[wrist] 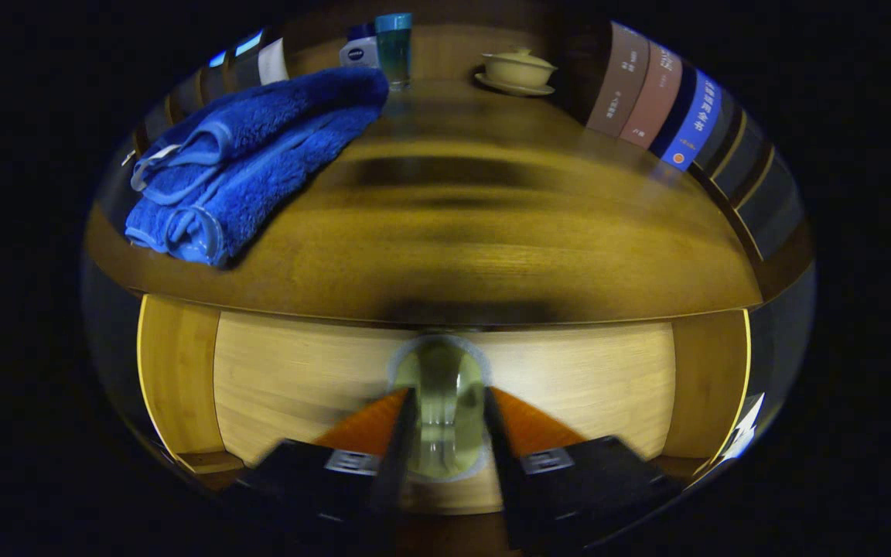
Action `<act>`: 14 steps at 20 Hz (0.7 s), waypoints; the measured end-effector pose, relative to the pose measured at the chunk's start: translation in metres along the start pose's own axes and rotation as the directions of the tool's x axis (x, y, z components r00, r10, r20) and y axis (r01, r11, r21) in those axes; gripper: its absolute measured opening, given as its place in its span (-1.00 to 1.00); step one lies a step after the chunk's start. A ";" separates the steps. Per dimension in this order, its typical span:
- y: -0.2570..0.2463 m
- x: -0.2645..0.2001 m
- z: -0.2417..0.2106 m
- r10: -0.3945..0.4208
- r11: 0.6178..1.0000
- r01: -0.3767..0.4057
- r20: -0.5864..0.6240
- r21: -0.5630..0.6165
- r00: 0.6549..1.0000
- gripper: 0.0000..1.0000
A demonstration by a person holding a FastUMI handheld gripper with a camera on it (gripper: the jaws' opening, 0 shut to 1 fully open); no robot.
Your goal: Pull open the drawer, take out the items inside it, and place them on the countertop above the cabinet.
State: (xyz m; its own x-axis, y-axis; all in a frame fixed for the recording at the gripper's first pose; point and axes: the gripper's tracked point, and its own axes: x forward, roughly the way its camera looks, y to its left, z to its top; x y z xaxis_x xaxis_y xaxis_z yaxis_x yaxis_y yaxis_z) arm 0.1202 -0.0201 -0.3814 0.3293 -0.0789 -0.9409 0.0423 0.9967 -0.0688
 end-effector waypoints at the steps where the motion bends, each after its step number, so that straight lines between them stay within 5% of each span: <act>1: -0.001 0.001 0.000 -0.004 1.000 0.004 0.002 -0.006 1.000 -0.01; 4: 0.003 -0.003 -0.001 0.009 1.000 -0.009 -0.002 -0.020 1.000 -0.41; 14: 0.003 -0.029 -0.003 0.055 0.998 -0.057 0.082 0.022 0.995 -0.41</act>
State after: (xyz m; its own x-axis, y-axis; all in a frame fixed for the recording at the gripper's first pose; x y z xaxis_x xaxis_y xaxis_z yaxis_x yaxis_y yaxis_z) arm 0.1078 -0.0143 -0.3553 0.4070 -0.0247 -0.9131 0.0440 0.9990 -0.0074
